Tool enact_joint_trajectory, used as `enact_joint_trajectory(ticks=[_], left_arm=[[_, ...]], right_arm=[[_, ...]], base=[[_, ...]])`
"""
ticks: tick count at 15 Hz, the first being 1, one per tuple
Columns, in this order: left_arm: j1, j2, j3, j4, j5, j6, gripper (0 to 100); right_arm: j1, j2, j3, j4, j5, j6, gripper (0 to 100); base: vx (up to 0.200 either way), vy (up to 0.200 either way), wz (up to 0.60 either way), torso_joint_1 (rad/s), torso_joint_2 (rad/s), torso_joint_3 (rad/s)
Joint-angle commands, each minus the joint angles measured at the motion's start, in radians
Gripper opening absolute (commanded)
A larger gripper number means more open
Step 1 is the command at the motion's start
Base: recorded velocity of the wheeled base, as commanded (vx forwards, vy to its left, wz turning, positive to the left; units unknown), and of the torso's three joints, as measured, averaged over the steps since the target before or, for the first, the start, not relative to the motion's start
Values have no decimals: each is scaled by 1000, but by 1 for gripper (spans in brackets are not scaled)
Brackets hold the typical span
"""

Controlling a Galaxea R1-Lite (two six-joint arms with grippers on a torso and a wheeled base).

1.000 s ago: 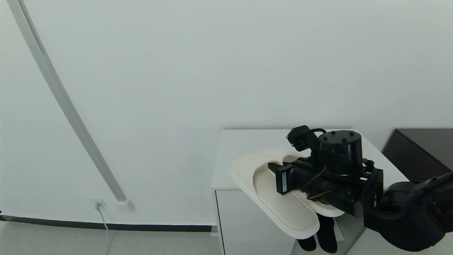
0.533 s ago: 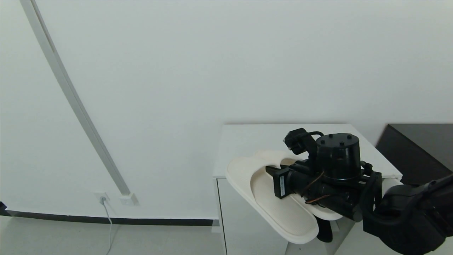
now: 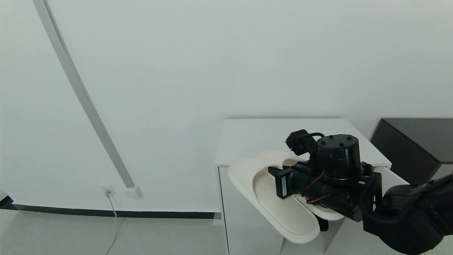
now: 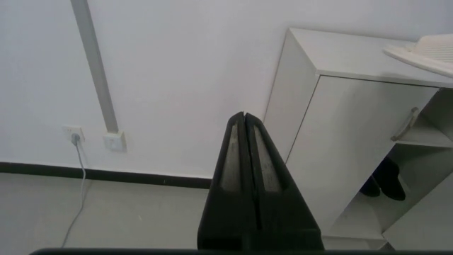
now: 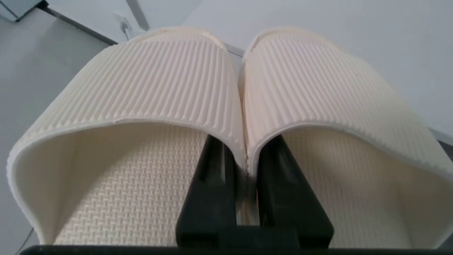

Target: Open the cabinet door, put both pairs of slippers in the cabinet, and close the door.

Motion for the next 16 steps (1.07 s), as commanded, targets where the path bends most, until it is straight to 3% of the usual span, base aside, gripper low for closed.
enact_joint_trajectory(ticks=[1,12,16], left_arm=[[0,0,0,0,1,0,0],[0,0,0,0,1,1,0],[0,0,0,0,2,0,0]], right_arm=[[1,5,4,0,1,0,0],[1,18,13,-2,1,-12,0],[2,9,19,-2,-1,-14,0]], base=[[0,0,0,0,0,0],[0,0,0,0,0,0],[0,-200,0,-1,-1,1]])
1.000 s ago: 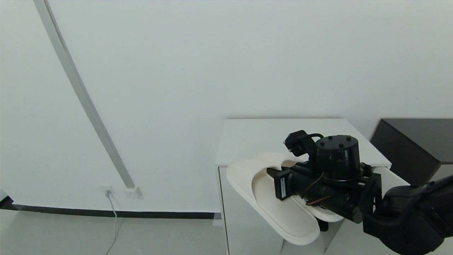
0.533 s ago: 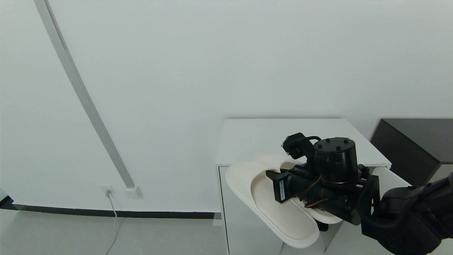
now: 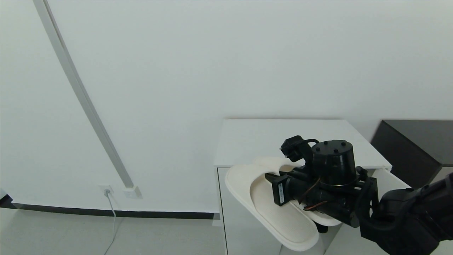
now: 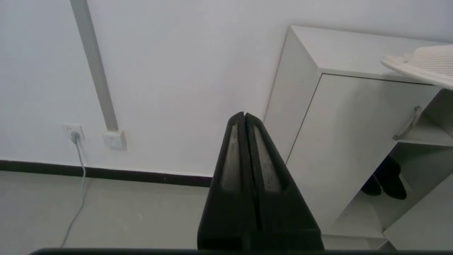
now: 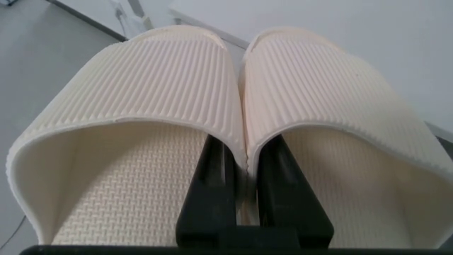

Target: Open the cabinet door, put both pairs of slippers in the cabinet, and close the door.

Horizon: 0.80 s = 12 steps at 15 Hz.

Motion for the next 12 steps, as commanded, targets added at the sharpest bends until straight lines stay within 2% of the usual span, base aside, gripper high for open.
enact_joint_trajectory(ticks=[1,12], left_arm=[[1,0,0,-1,1,0,0],[1,0,0,-1,-1,1,0]], right_arm=[[0,-5,4,0,-1,0,0],[15,-65,59,0,-58,1,0]], base=[[0,-200,0,7,2,2],[0,-200,0,2,4,2]])
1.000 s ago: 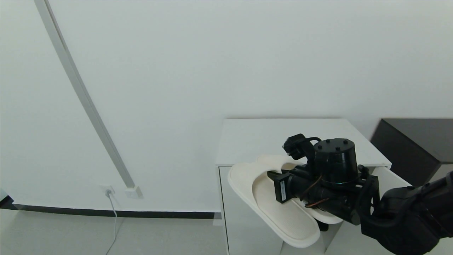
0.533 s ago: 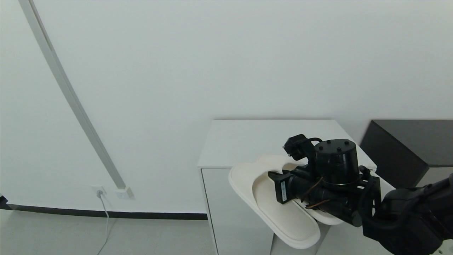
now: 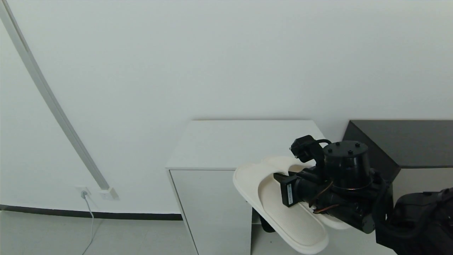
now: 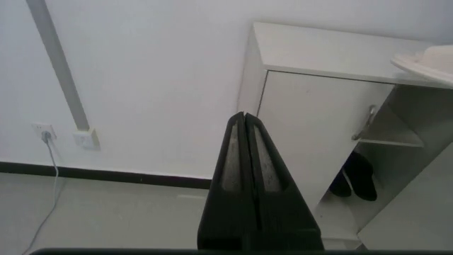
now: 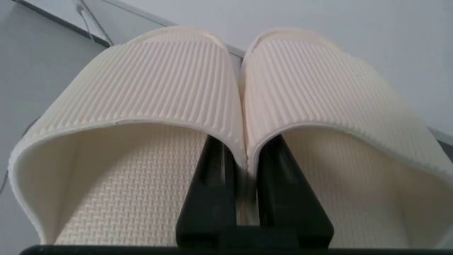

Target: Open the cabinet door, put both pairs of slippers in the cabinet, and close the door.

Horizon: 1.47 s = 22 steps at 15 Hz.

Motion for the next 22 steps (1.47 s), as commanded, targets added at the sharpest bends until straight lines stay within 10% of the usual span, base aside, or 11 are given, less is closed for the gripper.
enact_joint_trajectory(ticks=[1,22], left_arm=[[0,0,0,0,0,0,0],[0,0,0,0,0,-2,0]], right_arm=[[2,-8,3,-1,1,-1,0],[66,-52,130,-86,-17,-56,0]], base=[[0,-200,0,2,2,-2],[0,-19,0,0,0,0]])
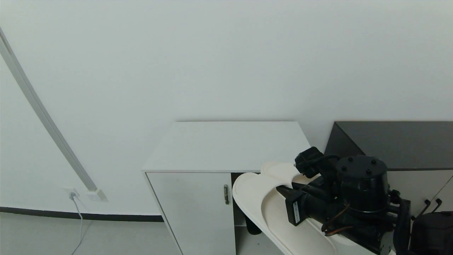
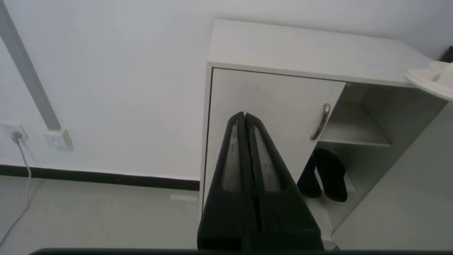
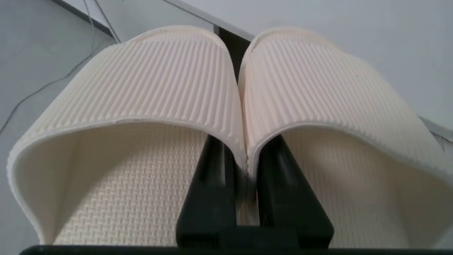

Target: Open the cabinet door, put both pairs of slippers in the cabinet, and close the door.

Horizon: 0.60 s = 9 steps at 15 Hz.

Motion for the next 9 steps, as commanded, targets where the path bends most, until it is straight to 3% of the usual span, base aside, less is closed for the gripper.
enact_joint_trajectory(ticks=[1,3,9], left_arm=[[0,0,0,0,1,-1,0],[0,0,0,0,1,-1,0],[0,0,0,0,2,-2,0]], right_arm=[[14,0,1,-1,-1,0,0],[14,5,1,-1,-1,0,0],[14,8,9,-1,1,0,0]], base=[[0,0,0,0,0,0],[0,0,0,0,0,0],[0,0,0,-150,344,189]])
